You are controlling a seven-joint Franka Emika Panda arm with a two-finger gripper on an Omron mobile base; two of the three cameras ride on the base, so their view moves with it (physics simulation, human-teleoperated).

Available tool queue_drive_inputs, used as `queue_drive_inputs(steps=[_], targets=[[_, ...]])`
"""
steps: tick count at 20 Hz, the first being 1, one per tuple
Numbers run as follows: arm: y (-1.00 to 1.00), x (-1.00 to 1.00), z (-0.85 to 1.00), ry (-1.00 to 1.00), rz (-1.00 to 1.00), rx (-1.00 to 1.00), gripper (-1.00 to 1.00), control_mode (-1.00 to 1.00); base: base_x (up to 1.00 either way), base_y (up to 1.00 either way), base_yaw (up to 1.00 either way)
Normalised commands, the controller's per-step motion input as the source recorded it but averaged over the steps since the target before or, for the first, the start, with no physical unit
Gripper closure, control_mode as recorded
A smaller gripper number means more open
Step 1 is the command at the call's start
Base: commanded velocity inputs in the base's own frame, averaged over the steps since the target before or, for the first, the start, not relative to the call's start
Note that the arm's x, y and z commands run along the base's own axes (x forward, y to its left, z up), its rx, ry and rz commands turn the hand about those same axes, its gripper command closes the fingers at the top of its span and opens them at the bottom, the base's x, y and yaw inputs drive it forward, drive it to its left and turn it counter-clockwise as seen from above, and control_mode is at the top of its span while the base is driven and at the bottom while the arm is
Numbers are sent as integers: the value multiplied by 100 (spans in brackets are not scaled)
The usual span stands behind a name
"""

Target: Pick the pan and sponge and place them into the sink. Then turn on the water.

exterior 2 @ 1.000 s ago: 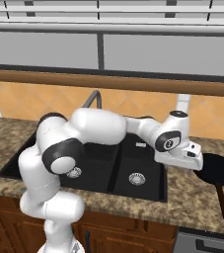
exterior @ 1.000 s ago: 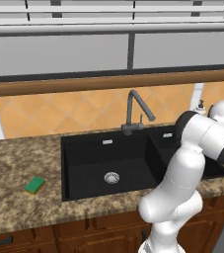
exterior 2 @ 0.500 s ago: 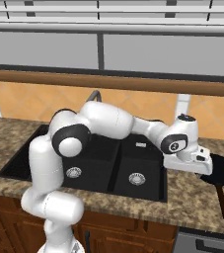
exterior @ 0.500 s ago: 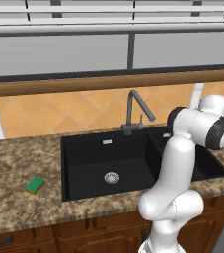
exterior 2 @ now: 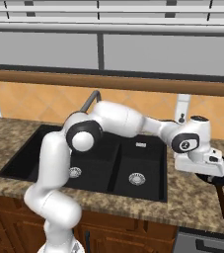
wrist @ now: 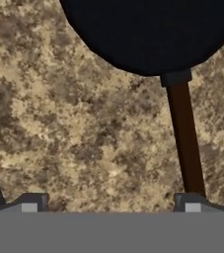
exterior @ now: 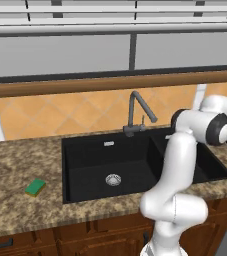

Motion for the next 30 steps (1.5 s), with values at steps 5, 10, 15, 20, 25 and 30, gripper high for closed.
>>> queue_drive_inputs(steps=[5, 10, 15, 20, 25, 30], targets=[[-39, 0, -9, 3, 0, 0, -100, -100, 0, 0, 0], [-35, 0, -16, 4, 0, 1, -100, -100, 0, 0, 0], [-25, 0, -26, 5, 0, 0, -100, -100, 0, 0, 0], [-21, 0, -39, 1, 0, 4, -100, -100, 0, 0, 0], [-14, 0, -41, 1, 0, 6, -100, -100, 0, 0, 0], [-7, 0, -36, 3, 0, 4, -100, -100, 0, 0, 0]])
